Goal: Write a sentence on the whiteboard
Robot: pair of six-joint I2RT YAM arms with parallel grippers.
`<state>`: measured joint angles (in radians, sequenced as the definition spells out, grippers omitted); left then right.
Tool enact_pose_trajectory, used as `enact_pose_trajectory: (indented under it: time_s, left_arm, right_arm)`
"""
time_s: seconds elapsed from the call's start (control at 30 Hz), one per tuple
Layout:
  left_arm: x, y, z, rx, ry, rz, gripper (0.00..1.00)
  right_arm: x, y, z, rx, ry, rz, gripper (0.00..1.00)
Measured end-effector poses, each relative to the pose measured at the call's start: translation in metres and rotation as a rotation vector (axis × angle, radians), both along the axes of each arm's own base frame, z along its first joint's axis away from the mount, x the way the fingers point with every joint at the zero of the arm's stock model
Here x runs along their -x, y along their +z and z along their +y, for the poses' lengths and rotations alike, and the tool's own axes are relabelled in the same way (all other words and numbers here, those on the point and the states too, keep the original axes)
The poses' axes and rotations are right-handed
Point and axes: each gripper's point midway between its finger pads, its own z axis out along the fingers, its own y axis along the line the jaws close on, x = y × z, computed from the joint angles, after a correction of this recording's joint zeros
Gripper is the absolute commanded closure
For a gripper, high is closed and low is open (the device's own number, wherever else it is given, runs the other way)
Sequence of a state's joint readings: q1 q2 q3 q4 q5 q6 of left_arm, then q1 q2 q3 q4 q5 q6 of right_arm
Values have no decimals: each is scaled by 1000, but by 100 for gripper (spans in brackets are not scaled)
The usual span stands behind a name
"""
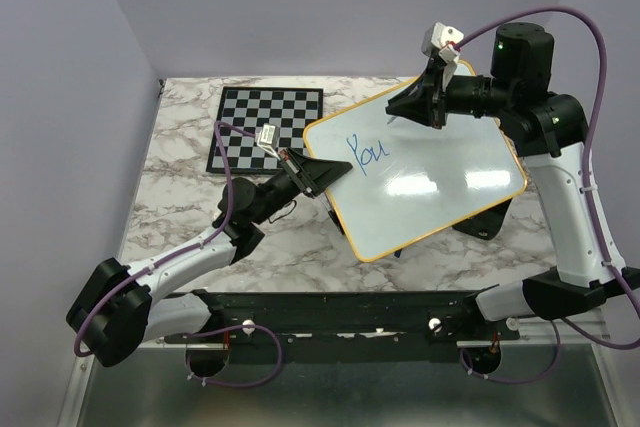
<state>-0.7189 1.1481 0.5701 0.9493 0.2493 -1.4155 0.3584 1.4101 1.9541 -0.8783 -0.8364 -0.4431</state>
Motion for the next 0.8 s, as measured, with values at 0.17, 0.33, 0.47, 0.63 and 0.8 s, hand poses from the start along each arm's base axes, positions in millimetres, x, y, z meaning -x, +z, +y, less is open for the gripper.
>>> enact_pose_trajectory:
  time_s: [0.17,0.33,0.47,0.63,0.8]
  left_arm:
    - [-2,-2,0,-3,1,7,100]
    - [-2,-2,0,-3,2,9,100]
    - [-3,-2,0,-2,2,10,100]
    - [-3,-2,0,-1,2,12,100]
    - [-3,-2,0,1,4,14,100]
  right_arm:
    - [-6,-6,-1,15,-15,11,99]
    - [-7,-8,-3,33,-29,1,99]
    - [-6,-14,-5,52,-31,10,99]
    - [-8,-24,-6,68,-39,29,99]
    - [-10,-28,-7,77,-49,33,99]
